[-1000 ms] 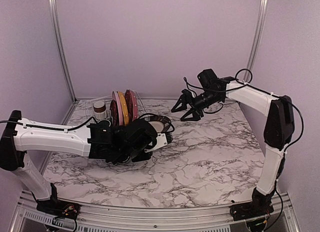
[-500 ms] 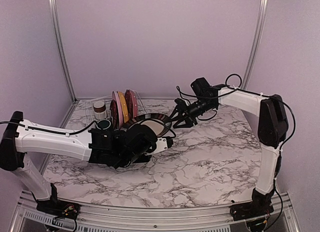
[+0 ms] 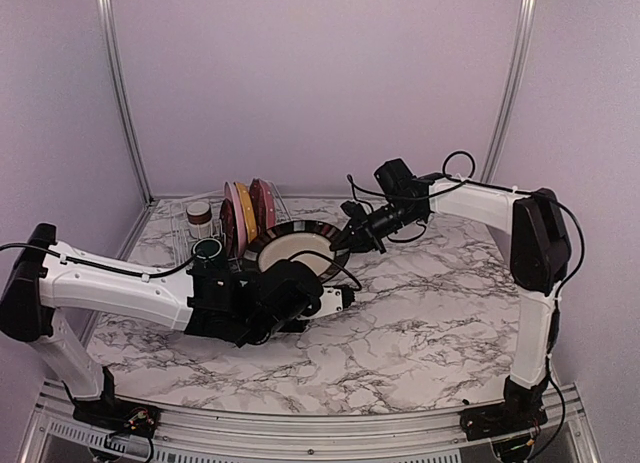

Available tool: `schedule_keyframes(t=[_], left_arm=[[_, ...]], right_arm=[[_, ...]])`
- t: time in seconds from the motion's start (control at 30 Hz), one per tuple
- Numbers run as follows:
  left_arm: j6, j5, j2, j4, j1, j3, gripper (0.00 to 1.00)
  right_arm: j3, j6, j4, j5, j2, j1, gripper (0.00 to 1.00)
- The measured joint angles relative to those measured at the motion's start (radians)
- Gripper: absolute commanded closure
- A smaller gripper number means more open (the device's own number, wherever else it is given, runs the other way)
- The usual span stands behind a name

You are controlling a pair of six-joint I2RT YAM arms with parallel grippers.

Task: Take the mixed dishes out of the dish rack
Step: Pass from the left arm to the right, then place the plate at the center of the board.

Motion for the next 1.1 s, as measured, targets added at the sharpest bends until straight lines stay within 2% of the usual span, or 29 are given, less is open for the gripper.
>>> schedule_keyframes(t=[0.1,0.13,0.17,0.27,0.3,0.43,0.77,1.1], left_arm=[[0.000,-0.034,0.007,0.027,-0.019,-0.004,0.99],[0.003,-0.039,0.007,0.029,-0.018,-0.004,0.92],[0.006,-0.041,0.008,0.029,-0.017,-0.004,0.81],[0.025,-0.062,0.008,0.041,-0.016,-0.004,0.36],[0.029,-0.076,0.008,0.052,-0.016,-0.003,0.25],[0.047,-0.123,0.008,0.100,-0.008,0.002,0.02],[0.036,-0.163,0.004,0.141,0.023,0.119,0.01],[-0.113,-0.123,-0.004,0.129,0.134,0.283,0.01]], right_arm=[[-0.002,0.056,0.010,-0.035,-0.001,-0.007,1.00],[-0.006,0.062,0.018,-0.039,-0.001,-0.009,1.00],[-0.012,0.069,0.029,-0.043,-0.001,-0.011,1.00],[-0.043,0.089,0.067,-0.051,-0.014,-0.019,1.00],[-0.057,0.095,0.079,-0.048,-0.020,-0.021,1.00],[-0.103,0.114,0.108,-0.037,-0.038,-0.037,1.00],[-0.204,0.149,0.230,0.040,-0.133,-0.171,1.00],[-0.343,0.148,0.307,0.092,-0.275,-0.373,1.00]])
